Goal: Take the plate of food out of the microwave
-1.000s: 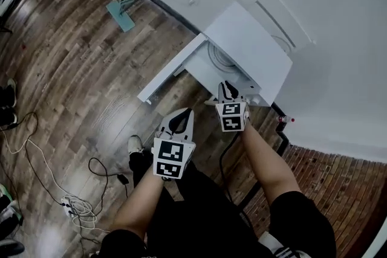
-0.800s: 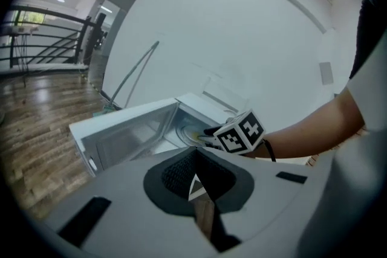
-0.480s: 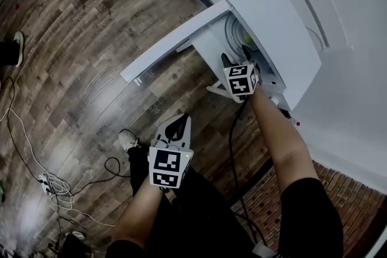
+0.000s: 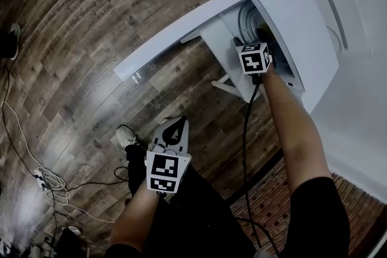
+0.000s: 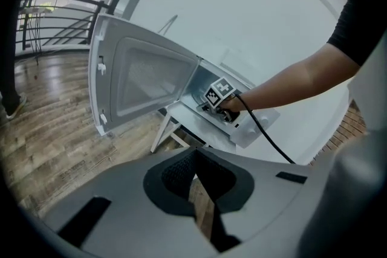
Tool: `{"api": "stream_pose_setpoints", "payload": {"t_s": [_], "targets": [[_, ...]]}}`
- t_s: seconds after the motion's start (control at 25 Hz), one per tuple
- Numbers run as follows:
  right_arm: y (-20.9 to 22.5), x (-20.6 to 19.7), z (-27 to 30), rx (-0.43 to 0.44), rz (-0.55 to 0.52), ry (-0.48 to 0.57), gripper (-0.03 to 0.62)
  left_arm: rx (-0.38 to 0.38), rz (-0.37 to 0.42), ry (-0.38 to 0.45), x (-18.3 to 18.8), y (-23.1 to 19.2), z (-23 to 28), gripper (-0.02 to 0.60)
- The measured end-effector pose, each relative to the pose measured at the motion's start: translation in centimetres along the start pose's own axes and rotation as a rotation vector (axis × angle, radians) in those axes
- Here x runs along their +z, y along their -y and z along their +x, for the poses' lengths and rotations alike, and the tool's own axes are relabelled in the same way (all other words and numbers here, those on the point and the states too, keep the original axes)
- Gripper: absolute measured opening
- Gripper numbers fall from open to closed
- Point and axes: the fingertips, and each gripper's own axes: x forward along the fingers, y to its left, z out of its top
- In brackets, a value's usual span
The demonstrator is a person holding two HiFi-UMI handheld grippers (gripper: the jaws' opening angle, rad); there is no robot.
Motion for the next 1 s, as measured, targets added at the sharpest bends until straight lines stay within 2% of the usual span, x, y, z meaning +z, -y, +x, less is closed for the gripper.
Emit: {"api": "stream_pose_setpoints", "payload": {"t_s": [0.16, 0.36, 0.64, 0.84, 1.0], "targets": [[0.3, -1.0, 1.3, 0.031, 0.033, -0.049, 0.374, -0.014, -0.004, -0.031, -1.5, 0.2, 0.4, -0.008], [0.2, -1.5, 2.0, 0.074, 0.018, -0.087, 0.376, -0.029, 0.006, -0.043, -2.1, 0.5, 0.8, -0.008], [-1.8, -1.5, 0.7, 0.096, -0.052, -0.053, 0.374, -0.037, -0.004, -0.038, -1.4, 0.6, 1.0, -0.008], [-3.5, -1.4, -0.5, 0.097, -0.040, -0.019, 0.373, -0.039, 0.005, -0.043, -1.6, 0.8, 1.1, -0.008], [-4.4, -1.4, -1.0, 0.077, -0.073, -0.001, 0.373, -0.044, 0.004, -0.049, -2.0, 1.0, 1.1, -0.008]]}}
